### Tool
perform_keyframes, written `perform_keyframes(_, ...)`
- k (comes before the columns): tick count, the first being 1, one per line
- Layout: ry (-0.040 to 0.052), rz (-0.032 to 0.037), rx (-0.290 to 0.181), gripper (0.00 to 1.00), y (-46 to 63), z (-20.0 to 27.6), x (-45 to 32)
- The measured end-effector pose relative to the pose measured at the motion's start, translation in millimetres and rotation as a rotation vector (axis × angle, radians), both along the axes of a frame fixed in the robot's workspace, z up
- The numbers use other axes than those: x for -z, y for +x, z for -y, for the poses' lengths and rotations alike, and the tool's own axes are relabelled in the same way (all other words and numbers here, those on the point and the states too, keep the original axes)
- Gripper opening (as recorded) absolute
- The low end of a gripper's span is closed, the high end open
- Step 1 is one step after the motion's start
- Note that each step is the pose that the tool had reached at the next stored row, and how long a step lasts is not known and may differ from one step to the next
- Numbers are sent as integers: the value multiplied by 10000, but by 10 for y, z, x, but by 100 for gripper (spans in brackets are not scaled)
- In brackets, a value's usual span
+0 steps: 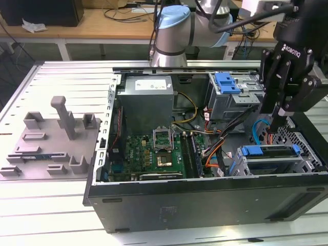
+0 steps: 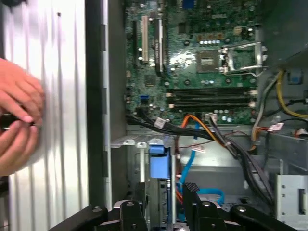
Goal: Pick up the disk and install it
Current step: 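Insert the first disk wire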
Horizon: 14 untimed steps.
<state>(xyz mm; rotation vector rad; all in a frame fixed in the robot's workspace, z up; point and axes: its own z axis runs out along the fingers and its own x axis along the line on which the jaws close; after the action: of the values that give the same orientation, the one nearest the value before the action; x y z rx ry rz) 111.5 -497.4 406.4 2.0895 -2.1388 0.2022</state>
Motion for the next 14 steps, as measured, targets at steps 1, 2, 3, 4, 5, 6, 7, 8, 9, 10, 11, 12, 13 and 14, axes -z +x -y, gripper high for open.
perform_keyframes(1, -189, -21, 1, 44, 3, -14, 1)
perform_keyframes(2, -370, -40, 1, 44, 6, -29, 0)
perform_keyframes(3, -549, -59, 0, 44, 10, -47, 1)
perform_keyframes(4, -741, -82, 0, 44, 13, -68, 0)
perform_keyframes(5, -996, -113, 0, 44, 17, -98, 1)
perform_keyframes(6, -1170, -136, 0, 44, 20, -121, 1)
perform_keyframes(7, -1439, -171, 0, 44, 24, -161, 0)
perform_keyframes(8, -1597, -191, 0, 44, 25, -188, 1)
perform_keyframes(9, -1822, -221, 1, 44, 28, -227, 1)
perform_keyframes(10, -1965, -238, 0, 44, 30, -253, 1)
perform_keyframes(11, -2245, -283, -1, 44, 32, -304, 1)
perform_keyframes(12, -2416, -314, -2, 44, 34, -340, 1)
perform_keyframes(13, -2559, -337, -3, 44, 37, -374, 0)
perform_keyframes(14, -2680, -358, -4, 44, 40, -406, 1)
